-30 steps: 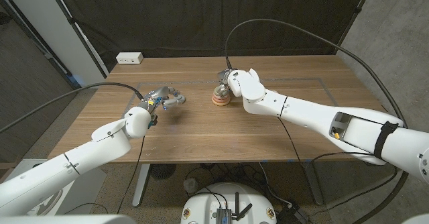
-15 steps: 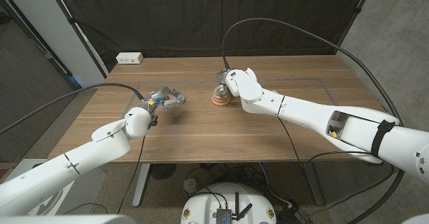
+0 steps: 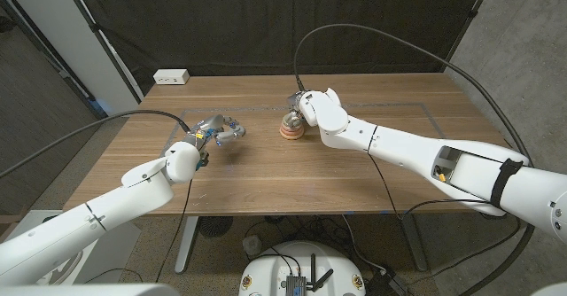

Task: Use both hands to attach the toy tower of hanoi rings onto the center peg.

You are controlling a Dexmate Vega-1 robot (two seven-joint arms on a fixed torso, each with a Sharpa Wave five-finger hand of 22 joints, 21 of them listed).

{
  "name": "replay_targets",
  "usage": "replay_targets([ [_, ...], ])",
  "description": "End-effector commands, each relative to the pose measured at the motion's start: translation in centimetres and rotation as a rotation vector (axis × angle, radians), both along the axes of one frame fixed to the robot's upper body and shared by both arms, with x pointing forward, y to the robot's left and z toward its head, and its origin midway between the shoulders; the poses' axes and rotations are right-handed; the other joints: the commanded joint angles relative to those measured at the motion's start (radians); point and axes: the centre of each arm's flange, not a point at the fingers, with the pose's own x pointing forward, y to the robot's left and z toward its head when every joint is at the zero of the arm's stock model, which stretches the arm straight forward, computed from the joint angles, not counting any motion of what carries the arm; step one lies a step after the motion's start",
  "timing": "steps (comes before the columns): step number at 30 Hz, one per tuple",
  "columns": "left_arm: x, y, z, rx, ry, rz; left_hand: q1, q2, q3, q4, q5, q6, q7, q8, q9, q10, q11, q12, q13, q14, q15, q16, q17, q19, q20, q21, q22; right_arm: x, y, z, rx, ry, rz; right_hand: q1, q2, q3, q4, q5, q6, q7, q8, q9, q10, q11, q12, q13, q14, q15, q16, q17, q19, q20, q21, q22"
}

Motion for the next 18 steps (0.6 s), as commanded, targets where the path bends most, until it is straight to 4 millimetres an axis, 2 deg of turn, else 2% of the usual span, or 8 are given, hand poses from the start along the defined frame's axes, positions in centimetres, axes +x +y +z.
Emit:
replay_targets([
  [1, 0.14, 0.12, -0.05, -0.005, 0.001, 0.001, -0.011, 0.002, 0.009, 0.002, -0.003, 0.005, 0.002, 0.002, 0.001, 0.007, 0.000, 0.002, 0.002, -0.003, -0.093, 0.005, 0.004, 0.001, -0.132, 0.006, 0.004, 0.04, -0.03, 0.24, -0.023, 0.004, 0.003, -0.003, -0.019, -0.003, 0.000, -0.009, -0.023, 0.009, -0.011, 0.000, -0.034, 0.008, -0.005, -0.003, -0.011, -0.002, -0.006, 0.001, -0.008, -0.027, -0.004, 0.003],
  [4, 0.18, 0.14, -0.01, -0.006, 0.000, 0.000, -0.011, 0.003, 0.009, 0.002, -0.003, 0.003, 0.004, 0.001, 0.001, 0.006, 0.001, 0.001, 0.003, -0.002, -0.093, 0.006, 0.004, -0.001, -0.132, 0.006, 0.004, 0.06, -0.02, 0.27, -0.026, 0.010, -0.002, -0.009, -0.025, -0.001, -0.002, -0.015, -0.032, 0.012, -0.016, -0.003, -0.061, 0.016, -0.005, -0.008, -0.032, -0.002, -0.024, -0.011, -0.013, -0.027, -0.009, 0.002],
  [9, 0.22, 0.18, 0.07, -0.006, -0.003, -0.003, -0.011, 0.003, 0.010, 0.002, -0.003, 0.003, 0.003, 0.002, 0.001, 0.006, 0.001, 0.002, 0.004, -0.005, -0.093, 0.005, 0.003, 0.000, -0.133, 0.007, 0.006, -0.07, -0.31, 0.40, -0.002, 0.008, 0.004, -0.012, -0.028, 0.002, -0.004, -0.022, -0.029, 0.004, -0.016, -0.005, -0.071, 0.014, -0.002, -0.014, -0.032, -0.002, -0.023, -0.004, -0.017, -0.027, -0.013, 0.001],
  [18, 0.31, 0.10, 0.12, -0.006, -0.002, -0.006, -0.013, 0.002, 0.010, 0.003, -0.003, 0.004, 0.003, 0.002, 0.002, 0.005, 0.002, 0.002, 0.005, -0.004, -0.093, 0.007, 0.004, 0.001, -0.133, 0.006, 0.004, -0.77, -1.00, 0.94, 0.022, -0.004, 0.005, -0.016, -0.035, 0.007, -0.007, -0.032, -0.045, 0.008, -0.022, -0.010, -0.122, 0.023, -0.009, -0.024, -0.034, -0.002, -0.024, 0.000, -0.018, -0.027, -0.015, 0.005],
])
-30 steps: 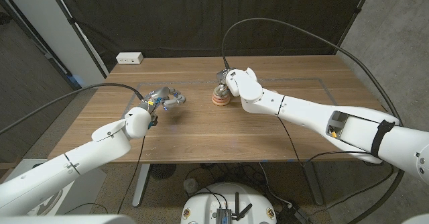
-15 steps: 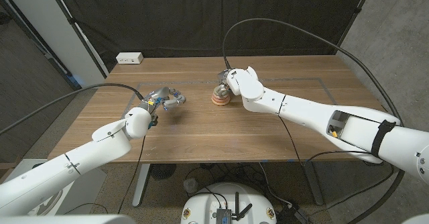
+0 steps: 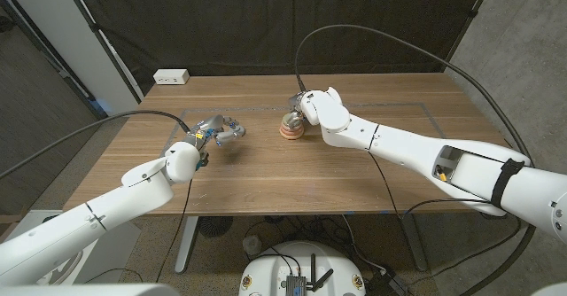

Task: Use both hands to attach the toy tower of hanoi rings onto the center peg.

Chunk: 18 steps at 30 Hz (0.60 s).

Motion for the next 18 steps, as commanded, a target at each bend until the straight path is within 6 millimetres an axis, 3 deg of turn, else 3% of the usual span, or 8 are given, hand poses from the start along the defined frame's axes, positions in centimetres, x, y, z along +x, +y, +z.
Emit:
replay_targets([
  [1, 0.1, 0.0, 0.1, -0.002, -0.001, -0.003, -0.008, -0.003, 0.006, -0.002, -0.003, 0.005, 0.002, 0.002, 0.002, 0.006, 0.003, 0.002, 0.004, -0.005, -0.093, 0.006, 0.001, 0.000, -0.132, 0.007, 0.003, -0.7, -0.7, 0.7, 0.029, -0.010, -0.001, -0.008, -0.007, 0.006, -0.005, -0.008, -0.001, 0.000, -0.004, 0.000, -0.025, 0.000, -0.005, -0.004, -0.006, 0.002, -0.002, 0.004, -0.004, -0.034, -0.002, 0.002],
  [12, -0.1, 0.1, 0.3, -0.004, -0.007, 0.003, -0.010, -0.004, 0.006, -0.001, -0.004, 0.007, 0.000, 0.003, 0.002, 0.008, 0.000, 0.002, 0.003, -0.007, -0.093, 0.005, -0.002, 0.004, -0.134, 0.006, 0.002, -1.7, -1.8, 0.8, 0.076, -0.011, 0.000, -0.008, -0.013, 0.011, -0.008, -0.016, -0.014, 0.000, -0.007, -0.003, -0.047, 0.011, -0.001, -0.016, -0.028, 0.002, -0.022, -0.009, -0.015, -0.034, -0.010, -0.002],
  [18, -0.2, 0.1, 0.3, -0.004, -0.005, 0.006, -0.010, -0.004, 0.006, -0.002, -0.004, 0.005, 0.002, 0.002, 0.002, 0.007, 0.002, 0.001, 0.003, -0.005, -0.093, 0.007, -0.001, 0.000, -0.132, 0.005, 0.001, -2.1, -3.1, 1.0, 0.129, -0.014, 0.004, -0.006, -0.009, 0.016, -0.008, -0.020, -0.009, -0.004, -0.004, -0.005, -0.027, 0.008, 0.010, -0.023, -0.031, 0.001, -0.029, -0.009, -0.017, -0.034, -0.011, 0.000],
])
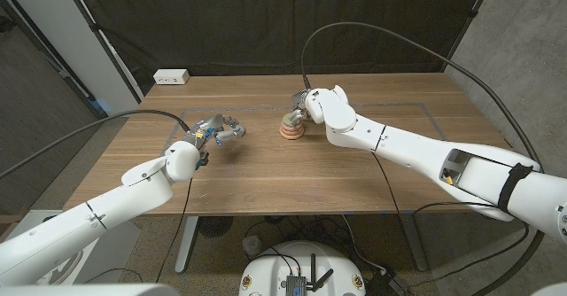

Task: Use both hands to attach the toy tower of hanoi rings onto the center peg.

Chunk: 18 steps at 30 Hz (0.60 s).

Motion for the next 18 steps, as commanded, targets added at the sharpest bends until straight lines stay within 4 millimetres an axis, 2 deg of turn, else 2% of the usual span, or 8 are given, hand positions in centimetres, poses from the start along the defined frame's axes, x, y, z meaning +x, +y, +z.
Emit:
replay_targets([
  [1, -0.3, 0.1, 0.1, -0.002, 0.001, 0.009, -0.010, -0.004, 0.006, -0.002, -0.004, 0.007, 0.001, 0.003, 0.003, 0.008, 0.002, 0.001, 0.003, -0.004, -0.093, 0.008, 0.002, 0.002, -0.132, 0.005, 0.001, -1.0, -1.9, 0.3, 0.083, -0.008, 0.005, 0.000, -0.003, 0.008, 0.001, -0.005, 0.004, -0.005, 0.004, -0.001, 0.020, -0.002, 0.011, -0.002, -0.002, -0.011, -0.001, 0.003, -0.001, -0.043, -0.003, 0.003],
  [13, -0.6, 0.2, 0.7, -0.003, -0.013, 0.018, -0.010, -0.005, 0.006, -0.002, -0.005, 0.009, -0.001, 0.003, 0.003, 0.008, 0.001, 0.002, 0.003, -0.006, -0.093, 0.006, -0.003, 0.005, -0.134, 0.005, 0.000, -2.2, -3.9, 0.6, 0.157, -0.060, 0.019, 0.011, 0.013, 0.023, 0.000, -0.007, 0.032, -0.016, 0.016, -0.003, 0.058, -0.012, 0.024, -0.016, 0.001, -0.011, -0.006, 0.003, -0.001, -0.043, -0.004, 0.003],
  [14, -0.6, 0.2, 0.7, -0.003, -0.013, 0.018, -0.010, -0.005, 0.006, -0.002, -0.005, 0.009, -0.001, 0.003, 0.003, 0.009, 0.000, 0.002, 0.002, -0.003, -0.093, 0.008, -0.001, 0.005, -0.135, 0.004, -0.001, -2.3, -4.1, 0.6, 0.165, -0.062, 0.019, 0.014, 0.016, 0.026, -0.001, -0.006, 0.042, -0.019, 0.020, -0.004, 0.069, -0.020, 0.027, -0.019, 0.007, -0.011, -0.002, 0.008, -0.001, -0.043, -0.005, 0.002],
  [18, -0.7, 0.1, 0.8, -0.002, -0.016, 0.022, -0.009, -0.005, 0.007, -0.003, -0.005, 0.007, 0.000, 0.003, 0.003, 0.008, 0.000, 0.002, 0.003, -0.003, -0.093, 0.009, -0.001, 0.003, -0.133, 0.006, 0.003, -2.7, -4.8, 0.6, 0.202, -0.083, 0.022, 0.022, 0.028, 0.034, -0.002, -0.004, 0.068, -0.027, 0.032, 0.000, 0.088, -0.026, 0.031, -0.023, 0.010, -0.011, -0.003, 0.007, 0.005, -0.043, -0.002, 0.004],
])
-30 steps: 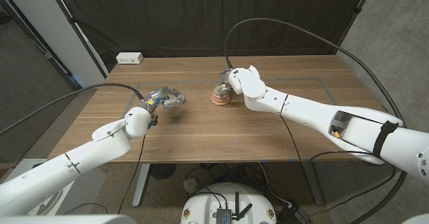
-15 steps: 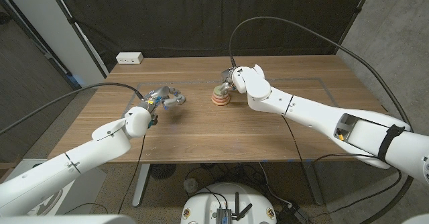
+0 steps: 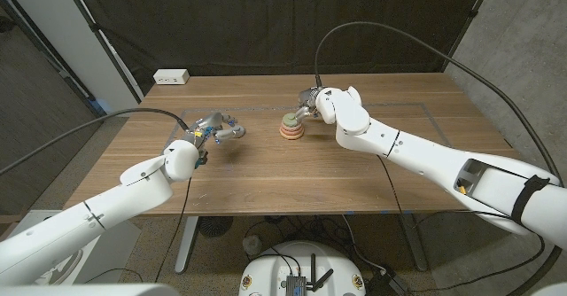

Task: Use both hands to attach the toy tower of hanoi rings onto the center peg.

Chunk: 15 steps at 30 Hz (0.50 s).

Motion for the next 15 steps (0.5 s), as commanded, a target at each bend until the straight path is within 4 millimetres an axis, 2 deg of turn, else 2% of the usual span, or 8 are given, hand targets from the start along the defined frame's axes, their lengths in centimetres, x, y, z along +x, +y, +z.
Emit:
replay_targets([
  [1, -0.3, 0.0, 0.3, -0.002, -0.008, 0.009, -0.004, 0.001, 0.007, -0.003, -0.001, 0.005, 0.001, 0.002, 0.003, 0.006, 0.002, 0.001, 0.004, -0.005, -0.093, 0.004, 0.003, 0.001, -0.132, 0.005, 0.004, -1.4, -2.4, 0.2, 0.102, -0.056, 0.009, 0.012, 0.018, 0.015, -0.001, 0.003, 0.036, -0.008, 0.017, 0.006, 0.023, -0.007, 0.008, -0.004, 0.009, -0.014, -0.001, 0.003, 0.003, -0.043, 0.000, 0.001],
  [9, -0.3, -0.2, 0.2, -0.003, -0.007, 0.015, -0.004, 0.001, 0.008, -0.003, -0.001, 0.006, 0.000, 0.002, 0.003, 0.006, -0.001, 0.001, 0.004, -0.005, -0.093, 0.006, 0.004, 0.002, -0.134, 0.006, 0.004, -2.1, -3.8, -0.2, 0.168, -0.087, 0.015, 0.031, 0.033, 0.028, -0.007, 0.008, 0.048, -0.014, 0.025, 0.015, 0.038, -0.016, 0.014, -0.002, 0.015, -0.014, 0.003, 0.003, 0.005, -0.043, -0.001, -0.002],
  [10, -0.3, -0.2, 0.3, -0.004, -0.009, 0.015, -0.004, 0.000, 0.008, -0.003, -0.001, 0.006, 0.000, 0.002, 0.003, 0.007, -0.001, 0.001, 0.003, -0.004, -0.093, 0.007, 0.005, 0.003, -0.134, 0.006, 0.004, -2.1, -4.0, -0.3, 0.171, -0.091, 0.012, 0.037, 0.037, 0.032, -0.007, 0.009, 0.076, -0.018, 0.039, 0.020, 0.042, -0.018, 0.015, 0.001, 0.016, -0.014, 0.003, 0.003, 0.008, -0.043, 0.001, -0.002],
  [15, 0.1, -0.5, 0.6, 0.000, -0.008, 0.009, -0.004, 0.000, 0.008, -0.003, -0.001, 0.006, 0.000, 0.002, 0.003, 0.006, 0.002, 0.001, 0.004, -0.004, -0.093, 0.007, 0.003, 0.003, -0.133, 0.006, 0.004, -2.4, -5.1, -0.5, 0.214, -0.103, 0.011, 0.046, 0.044, 0.038, -0.009, 0.012, 0.081, -0.023, 0.046, 0.028, 0.045, -0.016, 0.016, 0.004, 0.022, -0.014, 0.009, 0.007, 0.006, -0.043, 0.000, -0.005],
])
